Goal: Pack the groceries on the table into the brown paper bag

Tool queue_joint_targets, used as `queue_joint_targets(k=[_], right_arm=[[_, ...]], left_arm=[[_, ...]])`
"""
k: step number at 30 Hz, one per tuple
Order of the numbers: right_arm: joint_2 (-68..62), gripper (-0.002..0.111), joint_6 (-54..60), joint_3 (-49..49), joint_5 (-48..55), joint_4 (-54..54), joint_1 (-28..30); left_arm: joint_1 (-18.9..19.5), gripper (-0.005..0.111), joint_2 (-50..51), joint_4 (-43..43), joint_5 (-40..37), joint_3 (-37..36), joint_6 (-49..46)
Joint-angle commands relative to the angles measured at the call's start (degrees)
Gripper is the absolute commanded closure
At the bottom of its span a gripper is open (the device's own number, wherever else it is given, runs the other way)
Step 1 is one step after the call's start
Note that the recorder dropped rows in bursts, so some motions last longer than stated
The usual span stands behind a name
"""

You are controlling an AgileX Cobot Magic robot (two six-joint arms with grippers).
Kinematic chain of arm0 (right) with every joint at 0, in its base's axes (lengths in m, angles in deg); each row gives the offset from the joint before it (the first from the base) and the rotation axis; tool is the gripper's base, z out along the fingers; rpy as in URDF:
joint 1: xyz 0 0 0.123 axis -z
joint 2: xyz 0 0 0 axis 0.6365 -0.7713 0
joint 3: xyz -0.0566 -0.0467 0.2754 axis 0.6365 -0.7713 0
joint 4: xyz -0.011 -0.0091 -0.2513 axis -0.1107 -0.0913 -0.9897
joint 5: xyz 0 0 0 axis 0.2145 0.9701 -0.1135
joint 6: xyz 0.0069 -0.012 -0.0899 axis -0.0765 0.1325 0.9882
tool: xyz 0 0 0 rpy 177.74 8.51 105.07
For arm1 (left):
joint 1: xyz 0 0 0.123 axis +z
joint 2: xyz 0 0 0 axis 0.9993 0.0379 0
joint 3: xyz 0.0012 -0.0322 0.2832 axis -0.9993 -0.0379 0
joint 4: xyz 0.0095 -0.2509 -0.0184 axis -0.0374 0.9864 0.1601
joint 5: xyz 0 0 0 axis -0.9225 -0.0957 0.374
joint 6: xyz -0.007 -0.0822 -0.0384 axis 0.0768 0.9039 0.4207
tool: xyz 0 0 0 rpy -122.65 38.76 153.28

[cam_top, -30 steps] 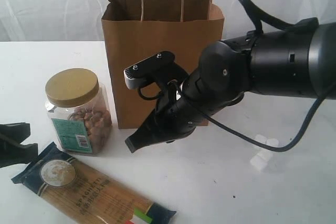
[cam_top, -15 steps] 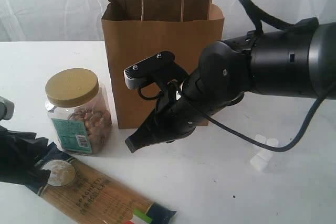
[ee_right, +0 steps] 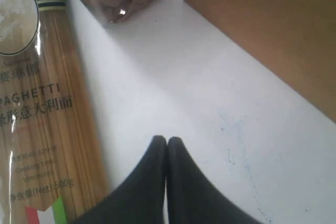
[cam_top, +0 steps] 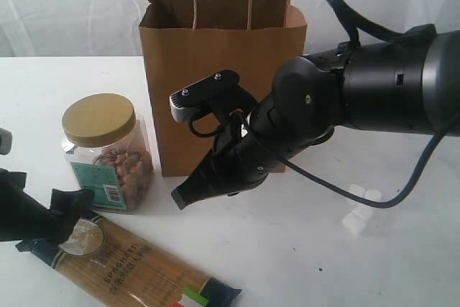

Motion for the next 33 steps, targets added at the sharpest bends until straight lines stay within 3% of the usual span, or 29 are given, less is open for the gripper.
queue_joint_targets(k=[1, 5, 10, 18, 21, 29, 33], right_arm=[[0.56, 0.108, 0.29, -0.5, -0.27, -0.01, 0.02], [0.56, 0.108, 0.29, -0.5, -0.27, -0.01, 0.02], [0.56, 0.108, 0.29, -0.5, -0.91, -0.01, 0.02], [0.56, 0.108, 0.29, -0.5, -1.0, 1.34, 0.02], [0.56, 0.108, 3.92, -0.5, -1.0, 7.28, 0.02], [-1.25, 0.108, 27.96, -0.5, -1.95, 42.32, 0.06], [-3.05, 0.108, 30.56, -0.5, -6.59, 49.38, 0.06]], left_arm=[[-0.27, 0.002, 4.37, -1.85, 9.46, -0.27, 5.69], [-0.27, 0.002, 7.07, -6.08, 14.75, -0.27, 7.51], [-0.27, 0.002, 11.11, -19.06, 15.33, -0.27, 9.59], [-0.27, 0.002, 16.17, -17.72, 20.8, -0.27, 11.3], [-0.27, 0.002, 17.87, -16.43, 21.04, -0.27, 11.3], [-0.27, 0.002, 22.04, -13.6, 26.11, 0.64, 11.3], [-0.27, 0.002, 23.95, -13.5, 26.38, 2.04, 11.3]])
